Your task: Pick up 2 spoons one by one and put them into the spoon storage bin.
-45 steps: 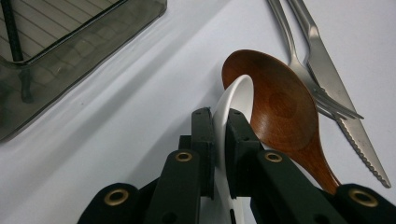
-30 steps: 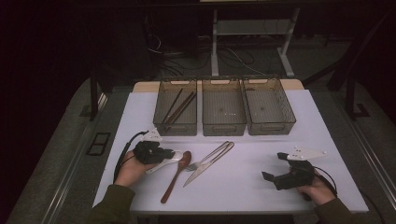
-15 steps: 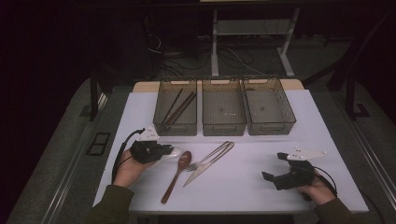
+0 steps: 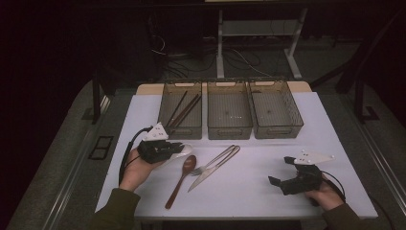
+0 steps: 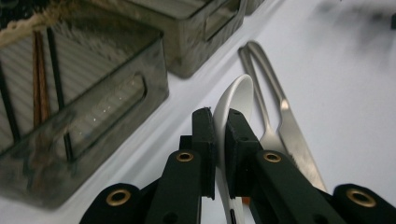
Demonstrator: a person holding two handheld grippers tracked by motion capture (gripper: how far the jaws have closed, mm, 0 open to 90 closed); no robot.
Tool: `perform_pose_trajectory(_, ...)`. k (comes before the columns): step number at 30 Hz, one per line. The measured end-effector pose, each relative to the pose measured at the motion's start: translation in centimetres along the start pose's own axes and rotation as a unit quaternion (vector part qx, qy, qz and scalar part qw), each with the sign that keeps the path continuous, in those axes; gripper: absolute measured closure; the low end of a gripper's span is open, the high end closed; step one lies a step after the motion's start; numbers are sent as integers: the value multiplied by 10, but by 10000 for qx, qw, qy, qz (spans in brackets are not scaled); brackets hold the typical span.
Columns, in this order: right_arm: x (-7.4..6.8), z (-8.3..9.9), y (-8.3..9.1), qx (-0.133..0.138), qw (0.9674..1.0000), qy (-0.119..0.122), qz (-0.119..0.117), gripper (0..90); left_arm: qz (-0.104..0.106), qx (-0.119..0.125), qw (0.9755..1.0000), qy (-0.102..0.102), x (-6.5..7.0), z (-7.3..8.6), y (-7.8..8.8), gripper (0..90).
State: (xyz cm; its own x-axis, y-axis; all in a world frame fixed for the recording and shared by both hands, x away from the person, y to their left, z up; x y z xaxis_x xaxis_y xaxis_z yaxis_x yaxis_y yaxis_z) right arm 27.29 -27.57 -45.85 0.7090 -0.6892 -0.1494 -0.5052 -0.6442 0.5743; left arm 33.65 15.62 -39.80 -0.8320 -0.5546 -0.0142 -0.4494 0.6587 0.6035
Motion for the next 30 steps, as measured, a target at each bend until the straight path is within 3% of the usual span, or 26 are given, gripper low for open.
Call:
perform_pose_trajectory(13,0,0,0,-2,10000,-17,0,4,4,188,9993,-330,4,-37,-16,832)
perform_pose_trajectory(30,0,0,1,4,10000,-22,-7,4,58,287,9965,-778,1,-92,-53,831)
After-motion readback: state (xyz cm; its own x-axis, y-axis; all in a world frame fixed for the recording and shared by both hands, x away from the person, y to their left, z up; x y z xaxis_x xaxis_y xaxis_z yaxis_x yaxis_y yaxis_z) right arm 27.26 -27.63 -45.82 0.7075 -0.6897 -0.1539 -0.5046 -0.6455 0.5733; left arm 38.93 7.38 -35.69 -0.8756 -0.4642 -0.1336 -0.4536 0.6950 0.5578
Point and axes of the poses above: each handheld gripper's, and its own axes: y roughly backward along the jaws, z roughly out of its underside, x roughly to its right, the point moved 2 cm from there along -y, roughly forward along the jaws, and after that the axes turned 2 degrees about -z, right-handed, at the moved point
